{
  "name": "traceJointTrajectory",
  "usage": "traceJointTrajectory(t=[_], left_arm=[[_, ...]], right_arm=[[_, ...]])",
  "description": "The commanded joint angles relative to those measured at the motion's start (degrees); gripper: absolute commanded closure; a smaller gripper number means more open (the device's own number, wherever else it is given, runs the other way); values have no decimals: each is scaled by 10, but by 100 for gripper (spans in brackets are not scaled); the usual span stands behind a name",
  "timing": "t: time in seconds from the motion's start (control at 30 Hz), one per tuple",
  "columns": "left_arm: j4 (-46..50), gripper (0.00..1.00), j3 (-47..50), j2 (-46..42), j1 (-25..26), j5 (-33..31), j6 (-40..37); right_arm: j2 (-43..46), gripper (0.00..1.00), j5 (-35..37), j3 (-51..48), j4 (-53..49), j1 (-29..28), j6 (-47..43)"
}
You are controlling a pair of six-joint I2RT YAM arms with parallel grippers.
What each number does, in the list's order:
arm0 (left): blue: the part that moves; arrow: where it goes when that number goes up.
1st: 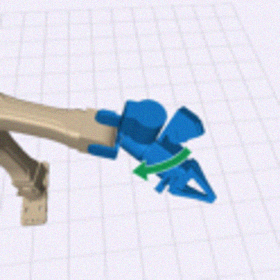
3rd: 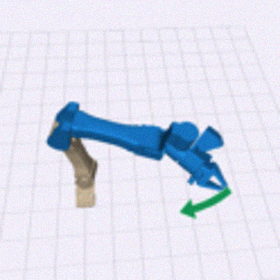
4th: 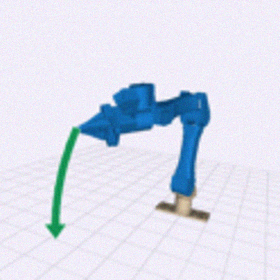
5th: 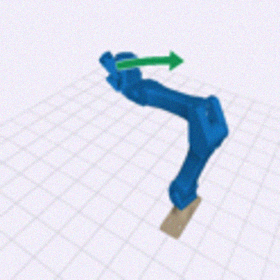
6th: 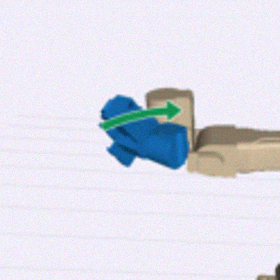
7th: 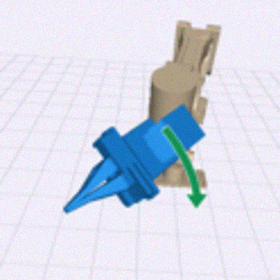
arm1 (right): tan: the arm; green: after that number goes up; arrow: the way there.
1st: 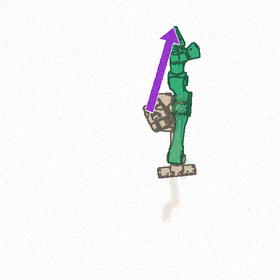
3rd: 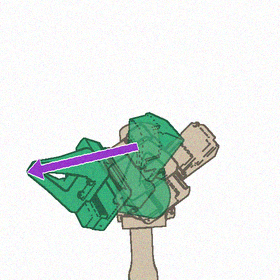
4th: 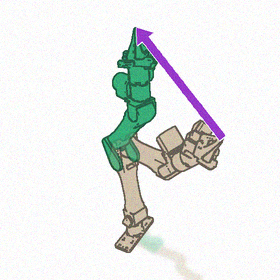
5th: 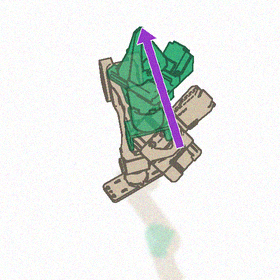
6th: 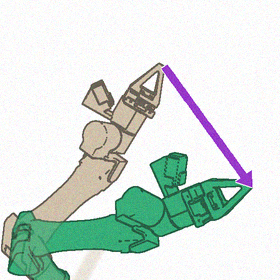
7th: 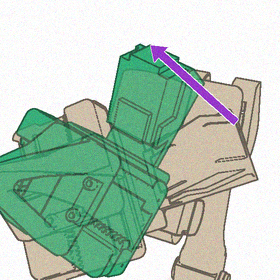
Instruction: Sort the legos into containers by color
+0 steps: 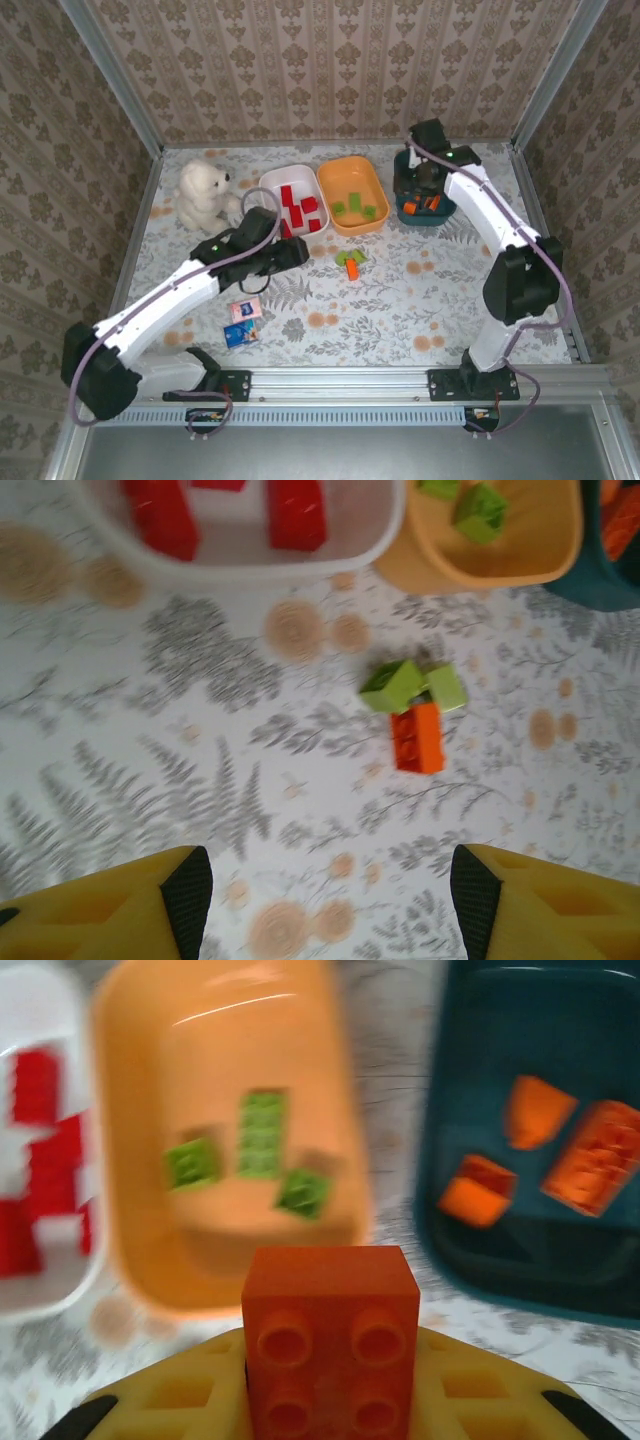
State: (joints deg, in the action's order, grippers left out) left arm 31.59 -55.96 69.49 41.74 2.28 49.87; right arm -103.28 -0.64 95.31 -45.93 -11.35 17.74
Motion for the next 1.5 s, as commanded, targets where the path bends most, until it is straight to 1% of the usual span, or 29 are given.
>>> traceJointTrajectory(t=[0.0, 0.17, 0.37, 0.47, 0.63, 0.83, 0.97, 1.03, 1.13, 1.2, 1.27, 1.47], left_arm=[[-43, 33, -45, 37, 3, 21, -36], [-47, 33, -72, 69, 1, 22, -38], [-40, 33, -80, 79, 1, 15, -31], [-35, 33, -78, 77, -1, 5, -25], [-31, 32, -76, 71, -7, -4, -17], [-38, 33, -82, 86, -18, 6, -20], [-35, 33, -97, 100, -21, 17, -31], [-34, 33, -101, 104, -22, 22, -34], [-29, 32, -106, 105, -23, 27, -40], [-22, 32, -109, 101, -24, 28, -44], [-14, 32, -107, 97, -24, 27, -47], [-6, 32, -83, 72, -24, 27, -47]], right_arm=[[-78, 73, -51, 50, -1, 34, 43], [-209, 73, -67, 201, -26, 72, 63], [-348, 72, -80, 371, -65, 103, 79], [-400, 72, -90, 428, -87, 114, 83], [-441, 70, -112, 456, -108, 117, 81], [-453, 68, -137, 455, -131, 112, 71], [-445, 66, -139, 449, -140, 108, 68], [-439, 59, -135, 441, -138, 107, 70], [-432, 44, -131, 435, -139, 108, 72], [-422, 39, -128, 436, -141, 107, 71], [-400, 36, -121, 431, -136, 106, 71], [-279, 37, -89, 377, -84, 90, 77]])
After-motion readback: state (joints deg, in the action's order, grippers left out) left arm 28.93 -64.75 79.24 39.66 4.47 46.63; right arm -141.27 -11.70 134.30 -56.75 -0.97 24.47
